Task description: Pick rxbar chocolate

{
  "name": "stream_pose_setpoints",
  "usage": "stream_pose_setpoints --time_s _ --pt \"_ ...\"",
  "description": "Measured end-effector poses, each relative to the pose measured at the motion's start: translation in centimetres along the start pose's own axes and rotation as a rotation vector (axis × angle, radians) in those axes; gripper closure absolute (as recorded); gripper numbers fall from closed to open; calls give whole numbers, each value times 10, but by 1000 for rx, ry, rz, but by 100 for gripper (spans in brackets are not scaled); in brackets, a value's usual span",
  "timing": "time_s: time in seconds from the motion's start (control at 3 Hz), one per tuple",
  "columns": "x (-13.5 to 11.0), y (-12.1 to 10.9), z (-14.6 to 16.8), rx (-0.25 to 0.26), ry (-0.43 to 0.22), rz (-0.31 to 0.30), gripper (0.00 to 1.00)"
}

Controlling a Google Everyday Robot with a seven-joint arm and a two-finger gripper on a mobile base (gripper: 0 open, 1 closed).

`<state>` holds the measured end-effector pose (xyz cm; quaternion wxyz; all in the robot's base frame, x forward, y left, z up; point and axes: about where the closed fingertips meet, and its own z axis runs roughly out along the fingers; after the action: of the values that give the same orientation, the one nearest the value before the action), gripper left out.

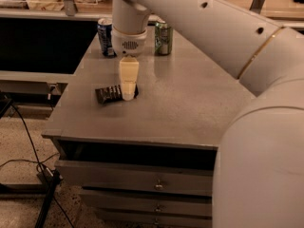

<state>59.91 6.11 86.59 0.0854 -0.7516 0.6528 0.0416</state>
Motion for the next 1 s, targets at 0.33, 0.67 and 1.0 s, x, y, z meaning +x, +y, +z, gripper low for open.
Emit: stream_pose_setpoints --time_s 0.33,0.67,1.0 --pt "-15 5 12 -5 9 -6 0" --pt "-20 13 26 -15 38 -8 0" --pt "-18 18 37 -22 66 9 0"
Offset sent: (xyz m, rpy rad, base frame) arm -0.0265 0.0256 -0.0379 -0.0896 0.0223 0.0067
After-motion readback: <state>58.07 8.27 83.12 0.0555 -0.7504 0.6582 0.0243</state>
